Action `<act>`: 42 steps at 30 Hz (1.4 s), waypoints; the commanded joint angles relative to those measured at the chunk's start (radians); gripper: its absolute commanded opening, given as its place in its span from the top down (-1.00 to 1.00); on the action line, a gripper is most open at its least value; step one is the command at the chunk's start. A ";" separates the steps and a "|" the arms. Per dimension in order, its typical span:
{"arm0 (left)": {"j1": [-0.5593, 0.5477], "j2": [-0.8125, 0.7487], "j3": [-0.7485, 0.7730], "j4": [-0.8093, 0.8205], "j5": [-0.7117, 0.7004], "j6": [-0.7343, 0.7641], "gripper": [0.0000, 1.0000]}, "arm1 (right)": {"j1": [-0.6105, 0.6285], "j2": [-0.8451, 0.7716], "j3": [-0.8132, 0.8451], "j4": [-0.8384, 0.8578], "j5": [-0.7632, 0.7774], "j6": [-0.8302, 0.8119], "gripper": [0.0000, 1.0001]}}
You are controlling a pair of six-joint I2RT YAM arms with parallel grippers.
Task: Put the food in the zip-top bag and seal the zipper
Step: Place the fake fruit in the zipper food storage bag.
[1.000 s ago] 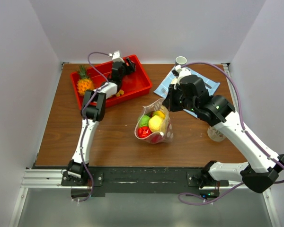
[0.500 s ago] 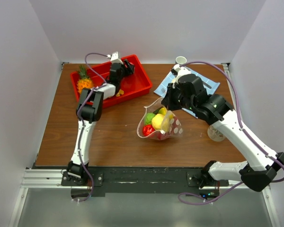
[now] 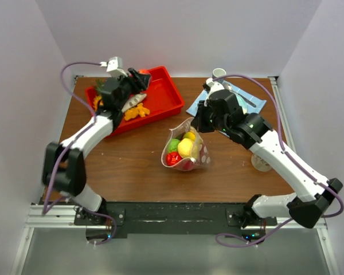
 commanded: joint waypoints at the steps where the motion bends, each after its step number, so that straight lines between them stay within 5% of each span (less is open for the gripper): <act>1: -0.076 -0.300 -0.174 -0.180 0.014 0.019 0.71 | 0.001 0.009 -0.006 0.116 0.010 0.050 1.00; 7: -0.243 -0.602 -0.213 -0.462 -0.023 0.060 0.70 | 0.001 0.038 0.015 0.116 0.034 0.067 1.00; 14: -0.259 -0.829 -0.179 -0.703 0.011 0.070 0.69 | 0.001 0.063 0.000 0.163 0.013 0.114 1.00; 27: -0.259 -0.909 -0.240 -0.735 0.115 0.045 0.68 | 0.041 0.152 0.023 0.200 0.001 0.159 1.00; 42: -0.259 -0.797 -0.222 -0.691 0.184 0.071 0.66 | 0.058 0.183 0.069 0.166 0.059 0.166 1.00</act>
